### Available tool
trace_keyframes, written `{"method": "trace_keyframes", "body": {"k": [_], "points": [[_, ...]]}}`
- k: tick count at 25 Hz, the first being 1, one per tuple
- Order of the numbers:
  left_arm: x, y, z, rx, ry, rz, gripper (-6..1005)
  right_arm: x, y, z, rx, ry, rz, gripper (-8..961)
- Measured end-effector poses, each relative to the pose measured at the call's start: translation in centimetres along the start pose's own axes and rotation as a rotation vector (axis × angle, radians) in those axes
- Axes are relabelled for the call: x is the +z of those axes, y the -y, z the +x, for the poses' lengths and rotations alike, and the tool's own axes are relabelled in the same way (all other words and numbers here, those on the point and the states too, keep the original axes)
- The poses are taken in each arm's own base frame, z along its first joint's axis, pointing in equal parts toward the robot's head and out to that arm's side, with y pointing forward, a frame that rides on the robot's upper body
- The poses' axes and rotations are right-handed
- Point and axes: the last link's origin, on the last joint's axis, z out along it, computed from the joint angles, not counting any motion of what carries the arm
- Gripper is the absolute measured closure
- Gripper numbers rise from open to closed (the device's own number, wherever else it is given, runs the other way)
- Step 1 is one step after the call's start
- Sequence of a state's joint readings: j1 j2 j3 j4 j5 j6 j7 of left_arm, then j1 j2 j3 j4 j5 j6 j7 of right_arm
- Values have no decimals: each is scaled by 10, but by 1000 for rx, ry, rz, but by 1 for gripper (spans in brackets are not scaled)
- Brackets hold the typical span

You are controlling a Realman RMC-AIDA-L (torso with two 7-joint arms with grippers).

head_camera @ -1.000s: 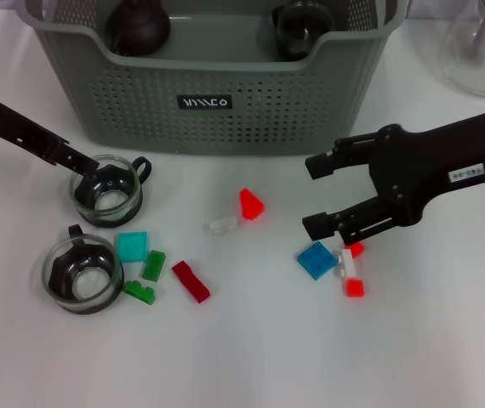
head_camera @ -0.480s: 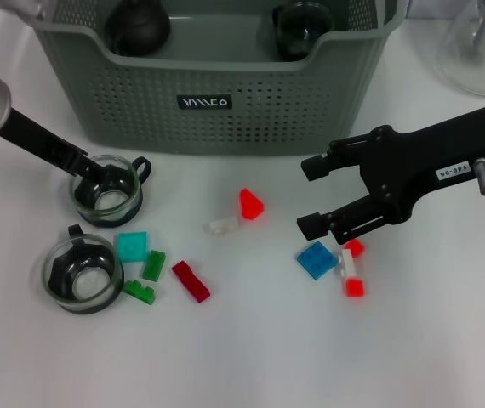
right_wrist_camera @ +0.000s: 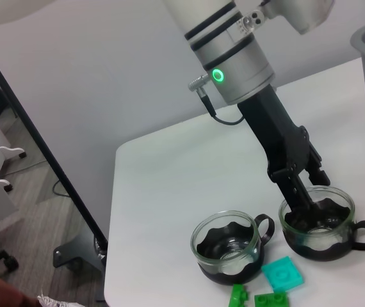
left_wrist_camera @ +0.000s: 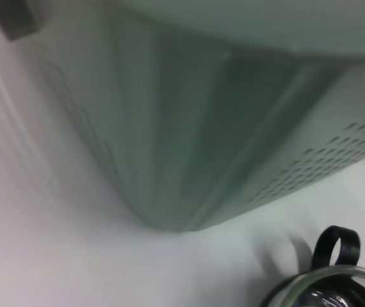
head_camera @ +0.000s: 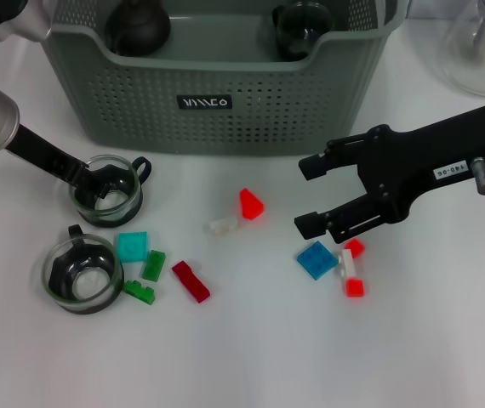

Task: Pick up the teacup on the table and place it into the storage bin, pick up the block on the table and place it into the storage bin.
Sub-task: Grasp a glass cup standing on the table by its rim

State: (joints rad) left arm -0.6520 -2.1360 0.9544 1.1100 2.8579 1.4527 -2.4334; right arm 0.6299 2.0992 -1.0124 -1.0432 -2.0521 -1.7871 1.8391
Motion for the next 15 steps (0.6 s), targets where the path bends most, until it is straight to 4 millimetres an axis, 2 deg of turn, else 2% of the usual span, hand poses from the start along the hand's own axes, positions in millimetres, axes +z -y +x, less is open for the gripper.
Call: {"method": "trace_keyframes", "body": {"k": [8, 11, 15], "points": [[3, 0, 0, 2, 0, 5, 238, 0, 0, -1, -2, 3, -2, 8], [7, -1, -1, 11, 5, 9, 425, 0, 0, -2, -4, 9, -4, 8], [14, -2, -1, 11, 23, 25, 520, 1, 0, -4, -8, 9, -6, 8]]}}
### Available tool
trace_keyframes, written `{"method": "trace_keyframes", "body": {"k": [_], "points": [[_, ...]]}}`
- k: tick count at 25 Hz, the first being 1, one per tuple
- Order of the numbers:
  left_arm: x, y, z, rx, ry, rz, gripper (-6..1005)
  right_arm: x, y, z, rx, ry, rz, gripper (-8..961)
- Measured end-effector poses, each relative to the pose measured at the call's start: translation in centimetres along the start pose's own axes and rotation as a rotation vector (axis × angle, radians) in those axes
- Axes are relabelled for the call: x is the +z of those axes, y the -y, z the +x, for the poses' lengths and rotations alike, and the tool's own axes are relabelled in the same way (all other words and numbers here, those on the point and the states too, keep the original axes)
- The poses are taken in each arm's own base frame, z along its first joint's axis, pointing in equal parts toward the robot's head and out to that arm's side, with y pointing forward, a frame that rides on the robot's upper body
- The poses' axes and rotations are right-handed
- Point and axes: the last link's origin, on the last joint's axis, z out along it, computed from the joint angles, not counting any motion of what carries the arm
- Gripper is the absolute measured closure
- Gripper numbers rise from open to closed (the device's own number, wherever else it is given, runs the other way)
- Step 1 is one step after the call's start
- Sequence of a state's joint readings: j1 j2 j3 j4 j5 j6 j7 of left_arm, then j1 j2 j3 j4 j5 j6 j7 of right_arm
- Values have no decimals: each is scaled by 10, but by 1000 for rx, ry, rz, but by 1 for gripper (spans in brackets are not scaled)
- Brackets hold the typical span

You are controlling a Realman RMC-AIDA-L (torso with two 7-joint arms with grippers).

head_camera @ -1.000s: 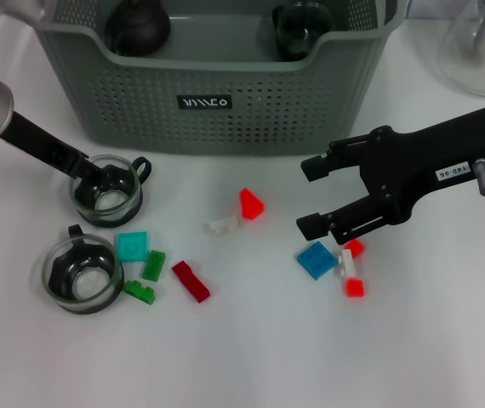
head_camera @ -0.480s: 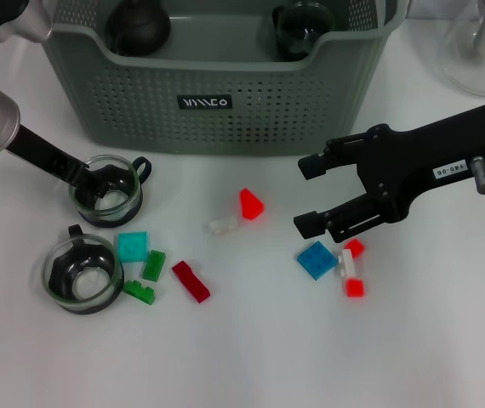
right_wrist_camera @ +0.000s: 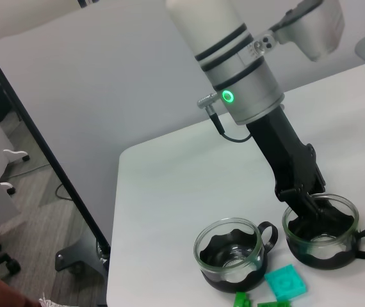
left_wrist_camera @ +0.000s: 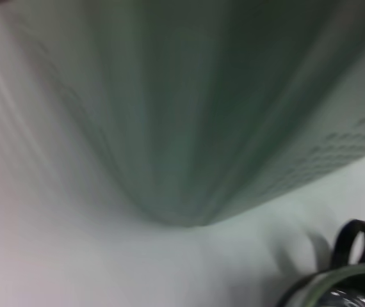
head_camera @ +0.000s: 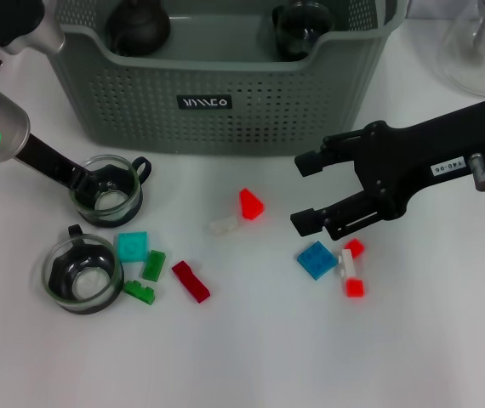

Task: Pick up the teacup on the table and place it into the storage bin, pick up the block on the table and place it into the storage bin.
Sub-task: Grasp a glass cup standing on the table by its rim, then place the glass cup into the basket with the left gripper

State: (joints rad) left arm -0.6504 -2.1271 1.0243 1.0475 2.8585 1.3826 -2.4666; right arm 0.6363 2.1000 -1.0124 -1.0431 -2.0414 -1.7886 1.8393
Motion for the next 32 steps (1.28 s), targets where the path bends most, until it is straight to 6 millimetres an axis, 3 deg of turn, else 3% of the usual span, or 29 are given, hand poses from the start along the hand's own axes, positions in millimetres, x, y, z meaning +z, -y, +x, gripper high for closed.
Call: {"method": "trace_keyframes", "body": {"k": [17, 21, 22, 25, 28, 32], "points": [[-4, 7, 1, -40, -9, 32, 958, -1, 0, -2, -1, 1, 2, 7], [-14, 9, 1, -51, -19, 32, 958, -2, 0, -1, -3, 2, 3, 7], [-28, 13, 1, -67, -43, 34, 958, -2, 0, -1, -3, 2, 3, 7], [-47, 15, -1, -81, -69, 14, 958, -3, 0, -1, -5, 3, 4, 7], [-68, 14, -5, -86, -110, -60, 957, -7, 1, 0, 8, 5, 12, 7], [-83, 6, -9, -60, -148, -218, 957, -12, 2, 1, 24, 8, 21, 7]]}}
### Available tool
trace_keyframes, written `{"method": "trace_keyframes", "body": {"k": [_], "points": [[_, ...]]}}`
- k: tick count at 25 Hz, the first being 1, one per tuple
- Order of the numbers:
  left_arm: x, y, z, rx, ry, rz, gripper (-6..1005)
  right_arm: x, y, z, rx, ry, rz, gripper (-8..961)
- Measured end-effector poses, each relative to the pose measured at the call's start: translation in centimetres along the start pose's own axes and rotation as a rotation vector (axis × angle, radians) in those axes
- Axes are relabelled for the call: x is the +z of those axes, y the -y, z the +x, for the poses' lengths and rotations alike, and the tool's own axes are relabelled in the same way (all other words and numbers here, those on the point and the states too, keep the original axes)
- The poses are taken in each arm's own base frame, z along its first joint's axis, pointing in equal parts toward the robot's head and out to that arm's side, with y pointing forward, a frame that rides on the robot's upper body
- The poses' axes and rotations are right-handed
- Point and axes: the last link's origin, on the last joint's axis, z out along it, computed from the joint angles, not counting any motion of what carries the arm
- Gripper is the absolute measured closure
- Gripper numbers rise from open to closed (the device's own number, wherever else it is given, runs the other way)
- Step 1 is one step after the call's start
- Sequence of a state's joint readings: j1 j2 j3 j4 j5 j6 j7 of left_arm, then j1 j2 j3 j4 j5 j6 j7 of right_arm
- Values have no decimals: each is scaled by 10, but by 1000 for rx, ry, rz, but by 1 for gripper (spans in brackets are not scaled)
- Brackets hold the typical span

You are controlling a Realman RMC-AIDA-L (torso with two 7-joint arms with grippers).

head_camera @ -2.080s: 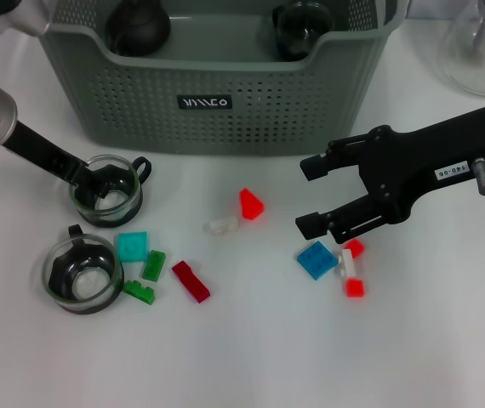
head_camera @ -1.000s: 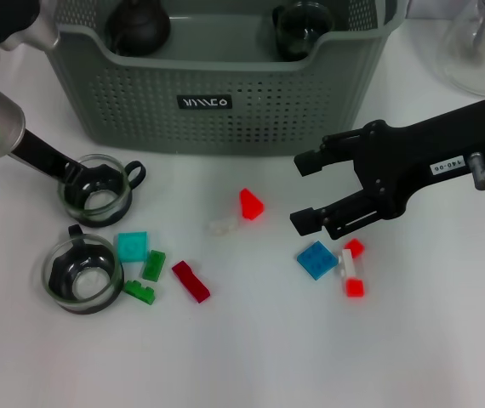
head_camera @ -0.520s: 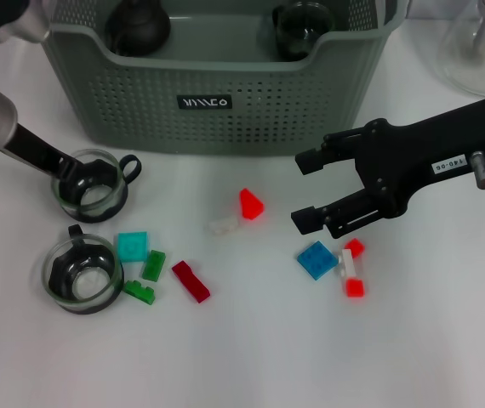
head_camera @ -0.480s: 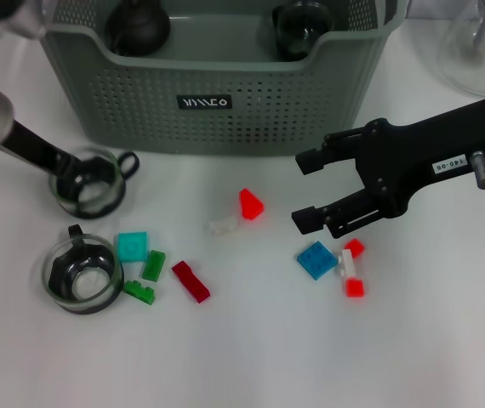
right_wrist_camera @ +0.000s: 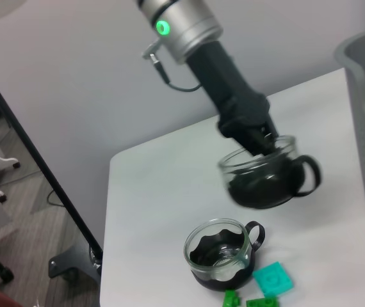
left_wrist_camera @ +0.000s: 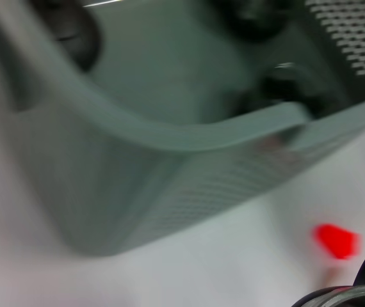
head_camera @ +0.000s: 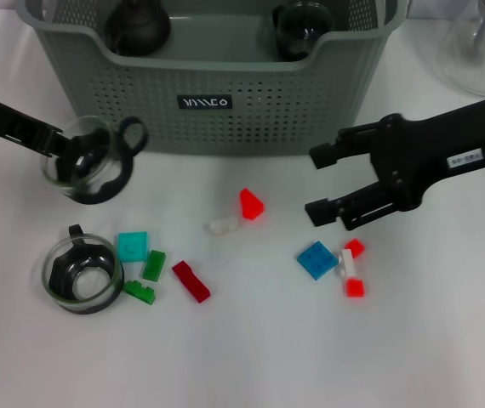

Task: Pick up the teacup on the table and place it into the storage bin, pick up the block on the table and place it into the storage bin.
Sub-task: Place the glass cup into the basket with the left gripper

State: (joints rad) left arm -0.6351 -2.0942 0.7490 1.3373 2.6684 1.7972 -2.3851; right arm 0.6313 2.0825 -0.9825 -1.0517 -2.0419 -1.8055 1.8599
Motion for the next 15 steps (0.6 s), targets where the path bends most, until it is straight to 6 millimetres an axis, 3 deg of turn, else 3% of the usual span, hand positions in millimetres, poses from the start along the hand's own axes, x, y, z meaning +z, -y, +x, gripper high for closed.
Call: {"method": "trace_keyframes", "body": {"k": [7, 11, 15], "points": [[-4, -31, 1, 124, -67, -330, 957, -19, 2, 7, 43, 25, 22, 7], [-6, -39, 5, 152, -111, -403, 957, -30, 3, 11, 65, 49, 42, 7], [-17, -51, 41, 195, -318, -488, 956, -33, 2, 14, 72, 53, 40, 7]]}}
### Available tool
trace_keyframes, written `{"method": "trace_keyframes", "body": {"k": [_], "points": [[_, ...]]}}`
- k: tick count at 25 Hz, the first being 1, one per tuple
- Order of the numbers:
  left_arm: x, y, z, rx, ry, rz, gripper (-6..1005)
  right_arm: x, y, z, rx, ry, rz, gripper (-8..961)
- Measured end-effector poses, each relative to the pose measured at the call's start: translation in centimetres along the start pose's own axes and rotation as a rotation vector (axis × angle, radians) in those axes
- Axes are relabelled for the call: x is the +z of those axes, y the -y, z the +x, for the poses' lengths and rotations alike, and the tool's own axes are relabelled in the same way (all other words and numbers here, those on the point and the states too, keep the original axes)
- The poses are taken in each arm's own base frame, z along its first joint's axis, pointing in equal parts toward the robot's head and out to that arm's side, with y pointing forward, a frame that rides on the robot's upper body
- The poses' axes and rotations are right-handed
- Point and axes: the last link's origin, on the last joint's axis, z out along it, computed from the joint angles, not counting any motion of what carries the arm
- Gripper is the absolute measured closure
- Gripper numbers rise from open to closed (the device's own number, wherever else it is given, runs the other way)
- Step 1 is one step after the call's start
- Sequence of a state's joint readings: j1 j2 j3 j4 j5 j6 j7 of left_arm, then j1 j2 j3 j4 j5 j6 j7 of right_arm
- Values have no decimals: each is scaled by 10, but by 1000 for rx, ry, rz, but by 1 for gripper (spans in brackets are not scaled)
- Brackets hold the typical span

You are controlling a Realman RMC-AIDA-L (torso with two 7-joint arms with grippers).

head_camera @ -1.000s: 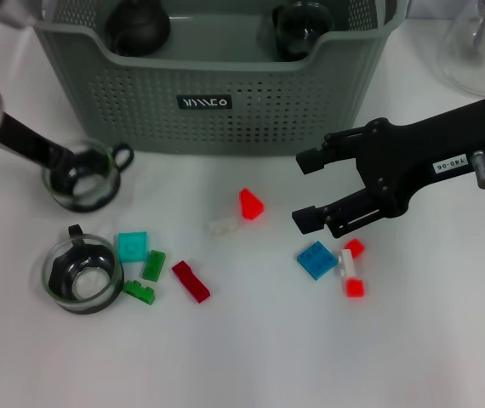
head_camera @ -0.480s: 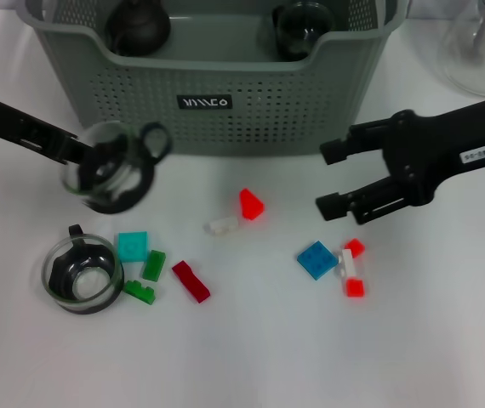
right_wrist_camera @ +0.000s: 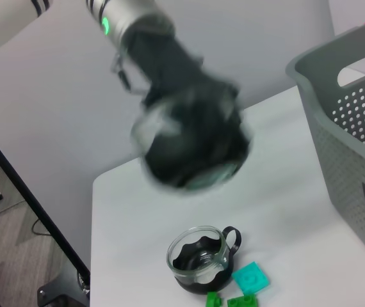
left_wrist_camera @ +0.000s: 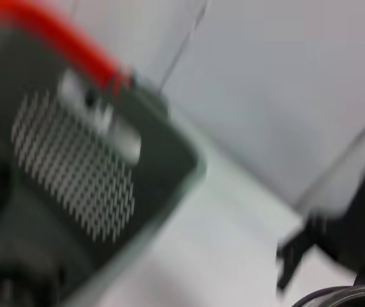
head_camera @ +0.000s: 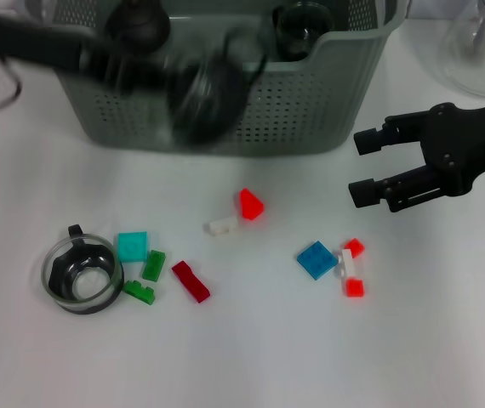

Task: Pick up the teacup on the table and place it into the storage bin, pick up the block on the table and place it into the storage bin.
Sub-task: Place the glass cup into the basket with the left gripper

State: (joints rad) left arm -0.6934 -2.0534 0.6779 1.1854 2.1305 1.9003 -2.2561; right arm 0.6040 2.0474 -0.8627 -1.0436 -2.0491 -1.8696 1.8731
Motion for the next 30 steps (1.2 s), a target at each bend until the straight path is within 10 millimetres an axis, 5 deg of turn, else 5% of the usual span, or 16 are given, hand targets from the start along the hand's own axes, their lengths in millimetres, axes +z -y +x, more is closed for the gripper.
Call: {"method": "trace_keyframes", "body": {"k": [7, 12, 17, 25, 30], "points": [[7, -4, 75, 116, -181, 68, 956, -2, 0, 2, 5, -3, -3, 7], [26, 20, 113, 117, -164, 315, 956, -3, 0, 1, -4, -11, -4, 7], [51, 42, 129, 128, -110, 525, 955, -3, 1, 1, -8, -12, -1, 7], [94, 53, 129, 219, 29, 675, 955, 9, -2, -2, -6, -35, -29, 7], [104, 55, 128, 275, 97, 750, 955, 18, 0, -4, 36, -53, -53, 7]]}}
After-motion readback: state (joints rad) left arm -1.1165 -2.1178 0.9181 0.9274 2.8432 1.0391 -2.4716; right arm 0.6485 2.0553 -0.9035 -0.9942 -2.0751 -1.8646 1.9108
